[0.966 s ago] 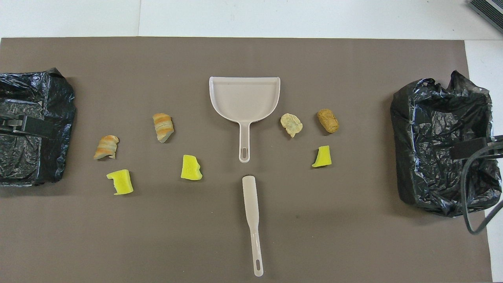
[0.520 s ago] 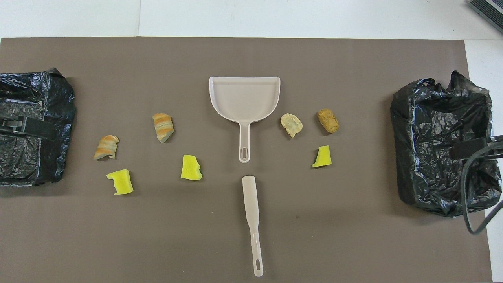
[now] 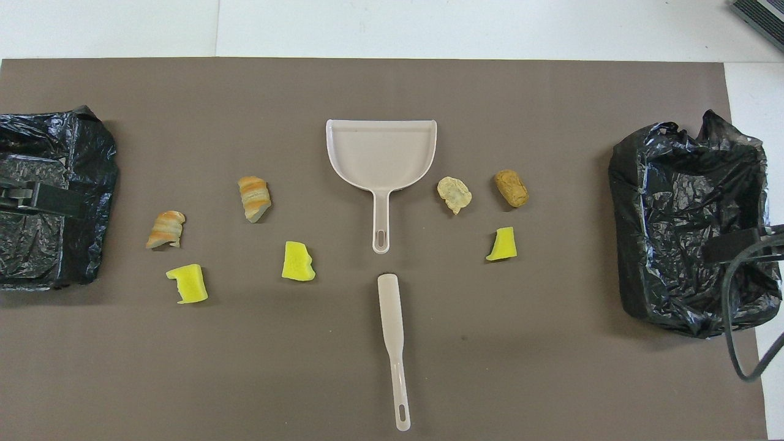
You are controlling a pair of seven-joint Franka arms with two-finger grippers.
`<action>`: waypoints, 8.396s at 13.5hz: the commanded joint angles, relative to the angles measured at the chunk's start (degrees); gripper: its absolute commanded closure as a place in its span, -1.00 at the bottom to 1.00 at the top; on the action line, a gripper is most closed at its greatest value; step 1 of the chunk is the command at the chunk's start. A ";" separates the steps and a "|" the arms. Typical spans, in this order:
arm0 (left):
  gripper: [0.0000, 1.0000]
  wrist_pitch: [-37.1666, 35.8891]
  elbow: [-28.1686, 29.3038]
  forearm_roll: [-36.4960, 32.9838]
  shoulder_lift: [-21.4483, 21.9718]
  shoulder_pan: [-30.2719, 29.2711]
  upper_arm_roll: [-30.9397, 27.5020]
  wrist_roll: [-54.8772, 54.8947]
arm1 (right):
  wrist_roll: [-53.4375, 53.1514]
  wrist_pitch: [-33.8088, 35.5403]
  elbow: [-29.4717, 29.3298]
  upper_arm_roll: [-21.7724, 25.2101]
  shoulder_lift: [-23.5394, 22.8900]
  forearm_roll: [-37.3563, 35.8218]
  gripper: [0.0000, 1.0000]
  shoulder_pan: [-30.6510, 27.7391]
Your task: Sweep and dump trash in bin
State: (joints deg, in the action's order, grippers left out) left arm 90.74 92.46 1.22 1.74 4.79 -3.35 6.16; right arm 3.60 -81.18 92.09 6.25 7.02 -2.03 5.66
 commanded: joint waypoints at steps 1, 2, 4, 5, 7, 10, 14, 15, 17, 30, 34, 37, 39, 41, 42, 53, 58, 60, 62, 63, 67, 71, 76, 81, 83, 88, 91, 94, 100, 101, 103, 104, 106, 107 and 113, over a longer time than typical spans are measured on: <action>-1.00 -1.10 0.26 -0.25 0.81 -0.48 0.27 0.52 | 1.68 -0.56 2.13 -0.27 1.68 -0.26 -1.00 -0.65; -1.00 -1.10 0.35 -0.25 0.90 -0.48 0.27 0.52 | 1.68 -0.56 2.04 -0.27 1.68 -0.26 -1.00 -0.65; -1.00 -0.83 0.26 -0.17 0.72 -0.48 0.27 0.44 | 1.68 -0.56 2.13 -0.27 1.68 -0.26 -1.00 -0.65; -1.00 -0.66 0.26 -0.17 0.63 -0.48 0.27 0.52 | 1.68 -0.56 2.13 -0.27 1.68 -0.26 -1.00 -0.65; -1.00 -0.74 0.17 -0.17 0.63 -0.48 0.27 0.52 | 1.76 -0.56 2.13 -0.19 1.68 -0.26 -1.00 -0.65; -1.00 -0.83 0.17 -0.17 0.37 -0.13 0.27 0.52 | 1.77 -0.56 2.22 -0.18 1.77 -0.26 -1.00 -0.74; -1.00 -0.22 -0.09 -0.08 -0.51 0.39 0.53 0.44 | 1.85 -0.39 2.30 -0.10 1.77 -0.26 -1.00 -0.74; -1.00 -0.04 -0.09 0.01 -1.12 0.48 0.62 0.44 | 1.77 -0.39 2.57 -0.10 1.94 -0.26 -1.00 -0.74; -1.00 0.66 -0.09 0.10 -1.83 0.92 0.80 0.44 | 1.85 -0.39 2.66 -0.10 2.12 -0.26 -1.00 -0.74; -1.00 12.67 15.16 4.22 4.48 2.15 0.97 0.52 | 0.89 -1.96 4.06 -0.10 2.30 0.18 -1.00 -0.65; -1.00 19.03 24.51 4.49 7.92 8.11 0.89 -0.35 | -3.49 -8.98 3.89 -1.85 -0.68 0.62 -1.00 2.15; -1.00 24.28 31.17 4.67 10.47 13.65 0.89 -4.20 | -8.59 -15.04 4.06 -1.85 -7.07 3.24 -1.00 5.57; -1.00 27.63 35.31 4.67 12.23 17.69 0.89 -8.68 | -10.44 -21.10 3.80 -1.85 -13.41 4.05 -1.00 8.91; -1.00 28.78 38.13 4.67 13.54 20.60 0.97 -11.25 | -14.38 -24.28 3.19 -1.85 -17.11 4.05 -1.00 12.86; -1.00 29.48 39.88 4.67 14.51 22.00 0.97 -11.34 | -17.71 -25.25 2.58 -1.85 -18.52 4.31 -1.00 14.19; -1.00 49.87 51.76 4.58 12.86 35.02 12.92 -38.22 | -43.84 -26.14 -20.09 -5.10 -40.57 11.43 -1.00 21.40; -1.00 56.28 50.63 4.14 6.10 38.27 15.39 -42.09 | -42.11 -29.30 -20.28 -6.77 -43.93 10.82 -1.00 23.69; -1.00 56.82 48.09 3.79 3.20 40.03 15.39 -46.22 | -37.63 -28.61 -18.27 -6.78 -43.15 11.08 -1.00 23.95; -1.00 56.82 47.28 3.70 2.48 41.26 15.39 -47.90 | -35.07 -28.51 -14.85 -7.56 -41.48 11.87 -1.00 24.48; -1.00 56.82 47.28 3.70 2.39 41.87 15.47 -49.04 | -34.54 -28.60 -12.40 -7.74 -40.17 11.70 -1.00 24.57; -0.55 56.04 47.37 3.79 2.48 42.50 15.65 -52.47 | -29.00 -30.09 -5.62 -8.01 -37.08 11.96 -1.00 24.48; -0.42 54.45 47.46 3.79 2.65 42.50 15.74 -52.47 | -28.56 -31.68 -3.05 -8.01 -35.85 12.05 0.87 24.48; 0.76 52.43 47.54 3.88 2.65 42.67 15.65 -52.48 | -28.29 -30.97 -4.46 -8.01 -36.20 12.05 1.00 24.31; 1.00 48.58 47.28 3.88 3.53 41.79 15.30 -51.95 | -19.90 -30.80 -4.81 -8.27 -36.03 12.74 1.00 23.52; 1.00 42.80 47.28 3.88 6.50 40.57 15.12 -52.56 | -10.15 -31.32 -4.90 -8.10 -35.41 15.64 1.00 21.77; 1.00 29.78 47.28 3.88 14.06 36.70 15.04 -51.77 | 14.10 -26.77 -4.20 -7.83 -31.02 13.63 1.00 15.27; 1.00 22.66 46.15 3.70 17.24 30.12 14.77 -51.33 | 32.20 -23.16 -4.20 -7.83 -30.22 11.10 1.00 9.12; 1.00 19.30 42.37 2.92 15.76 20.38 14.86 -43.20 | 42.88 -22.45 -2.80 -8.01 -29.52 0.92 1.00 9.45; 1.00 20.09 35.08 -3.94 8.21 0.87 14.95 -30.43 | 51.59 -23.85 -0.60 -8.27 -30.75 -5.71 1.00 12.97; 1.00 20.61 34.20 -4.12 7.32 -2.47 14.95 -27.54 | 52.56 -24.03 -0.07 -8.27 -30.84 -5.80 1.00 12.88; 1.00 23.41 34.62 -4.12 6.00 -8.80 14.95 -21.56 | 54.93 -25.78 1.77 -8.27 -30.75 -5.88 1.00 13.32; 1.00 24.90 34.89 -4.30 5.04 -11.09 14.86 -19.54 | 56.16 -26.05 2.21 -8.27 -30.92 -5.88 1.00 13.41; 1.00 25.97 34.89 -7.79 3.10 -14.35 14.86 -16.36 | 58.01 -28.67 3.88 -8.27 -30.66 -5.71 1.00 14.37; 1.00 26.15 34.98 -10.16 2.66 -15.24 14.86 -16.09 | 57.67 -30.60 5.11 -8.27 -30.31 -5.45 1.00 14.46; 1.00 29.40 39.11 -8.79 2.30 -12.98 15.21 -18.90 | 55.82 -32.55 6.26 -8.27 -29.96 -5.18 1.00 15.43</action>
State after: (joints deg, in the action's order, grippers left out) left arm 118.73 130.30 -7.84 3.60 -10.70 11.60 -11.02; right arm 59.76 -112.42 96.05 -1.75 -24.33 -6.77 21.24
